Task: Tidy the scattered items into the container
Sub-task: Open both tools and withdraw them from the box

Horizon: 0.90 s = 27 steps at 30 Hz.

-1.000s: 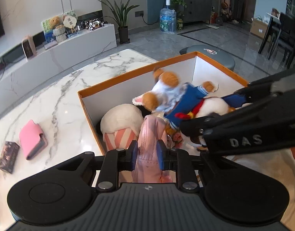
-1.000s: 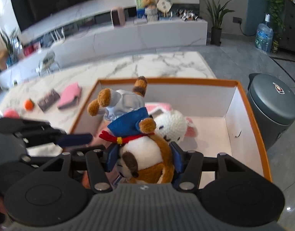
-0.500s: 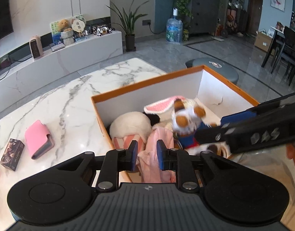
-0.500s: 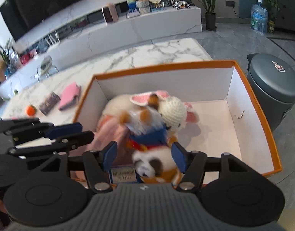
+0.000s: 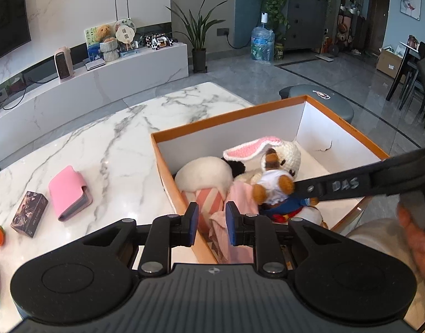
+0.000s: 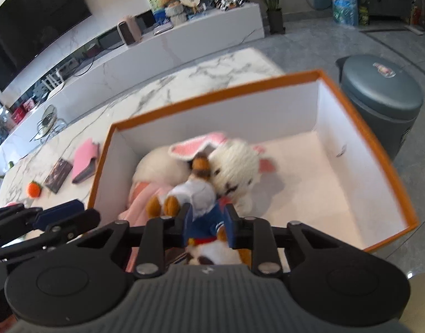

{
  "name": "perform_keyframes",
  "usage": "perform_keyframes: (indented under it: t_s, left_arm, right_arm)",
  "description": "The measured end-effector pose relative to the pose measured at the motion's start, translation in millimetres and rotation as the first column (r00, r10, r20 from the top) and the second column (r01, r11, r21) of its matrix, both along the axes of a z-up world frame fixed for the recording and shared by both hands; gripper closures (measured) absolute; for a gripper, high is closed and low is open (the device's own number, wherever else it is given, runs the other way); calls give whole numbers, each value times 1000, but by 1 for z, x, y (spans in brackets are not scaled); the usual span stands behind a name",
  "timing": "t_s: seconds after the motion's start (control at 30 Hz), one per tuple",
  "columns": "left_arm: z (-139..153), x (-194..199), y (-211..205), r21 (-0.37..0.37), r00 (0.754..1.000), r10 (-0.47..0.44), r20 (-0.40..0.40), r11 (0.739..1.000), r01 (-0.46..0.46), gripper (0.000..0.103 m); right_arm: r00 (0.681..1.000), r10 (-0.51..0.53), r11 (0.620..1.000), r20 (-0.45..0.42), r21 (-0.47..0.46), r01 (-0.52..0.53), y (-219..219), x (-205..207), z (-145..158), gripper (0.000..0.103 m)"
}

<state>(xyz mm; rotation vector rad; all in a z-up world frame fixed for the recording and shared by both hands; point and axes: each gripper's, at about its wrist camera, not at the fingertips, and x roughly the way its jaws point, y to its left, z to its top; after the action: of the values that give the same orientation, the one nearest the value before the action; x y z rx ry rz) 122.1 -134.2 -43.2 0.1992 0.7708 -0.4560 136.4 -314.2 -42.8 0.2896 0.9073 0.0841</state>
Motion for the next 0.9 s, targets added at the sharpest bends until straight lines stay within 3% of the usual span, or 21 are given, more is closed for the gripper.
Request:
perform_keyframes:
  t_s: [0.3,0.53,0.7,0.8,0.9]
  left_arm:
    - [-2,-3,1,0,1000,0,-9,1000,0,79]
    - [1,-11,4,10,1000,12,5,1000,-12,79]
    - [3,-17,12,7,999,29,14,1000,-29,78]
    - [6,-20,18,1,998,50,23,999,-50,78]
    - [9,-24,26,-19,997,71,29,997,-71,77]
  right_arm:
    - [998,64,997,-4,-49,-64,24,6,-5,80]
    - [999,45,997,9,-69,-44,26,0,-4,80]
    - [999,17,995,43,-95,-13,33,-12,4,76]
    - [997,13,991,82,-130,-2,39,-23,15,64]
    - [991,12,985,130,-170,10,45,-33,28,61]
